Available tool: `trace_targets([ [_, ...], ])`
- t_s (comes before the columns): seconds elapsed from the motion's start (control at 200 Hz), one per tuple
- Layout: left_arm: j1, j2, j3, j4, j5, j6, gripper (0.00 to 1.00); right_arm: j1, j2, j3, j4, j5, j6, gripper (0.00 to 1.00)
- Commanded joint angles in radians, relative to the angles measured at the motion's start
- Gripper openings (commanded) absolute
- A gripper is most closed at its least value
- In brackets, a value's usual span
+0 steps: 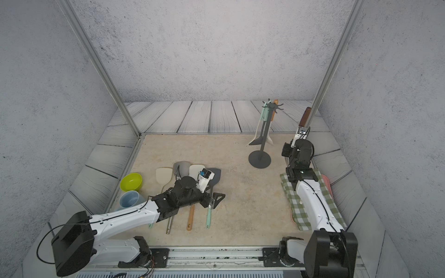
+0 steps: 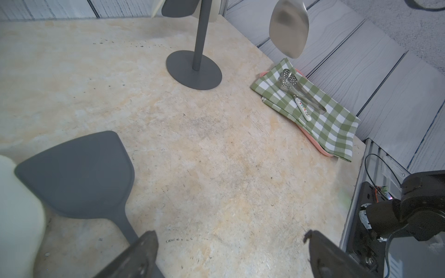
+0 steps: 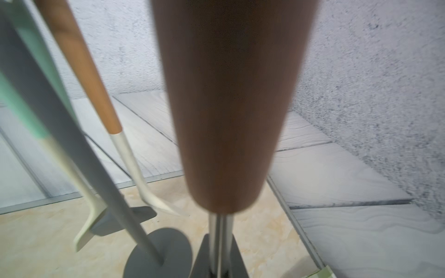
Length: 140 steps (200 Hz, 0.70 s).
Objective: Take the spatula off the kitchen utensil rack
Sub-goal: Place the spatula at the center of the board.
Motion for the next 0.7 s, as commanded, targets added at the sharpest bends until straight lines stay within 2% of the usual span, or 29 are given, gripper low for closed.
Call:
trace_targets([
  [0.0, -0.007, -0.059, 0.020, -0.027, -0.018, 0.001, 0.99, 0.003, -0.076, -0.037, -0.048, -0.174, 0.069, 0.00],
  [0.185, -0.007, -0.166, 0.004, -0.059, -0.045, 0.013, 0.99, 0.017, -0.144, -0.125, -0.039, -0.395, 0.160, 0.00],
  [0.3, -0.006, -0.223, -0.004, -0.086, -0.090, 0.029, 0.99, 0.073, -0.155, -0.156, -0.037, -0.482, 0.162, 0.00],
  [0.575, -0.005, -0.335, -0.017, -0.114, -0.172, 0.007, 0.99, 0.371, -0.114, -0.172, -0.114, -0.442, -0.048, 0.00],
  [0.696, 0.000, -0.365, 0.040, -0.188, -0.209, -0.043, 0.99, 0.470, -0.087, -0.144, -0.188, -0.379, -0.159, 0.00],
])
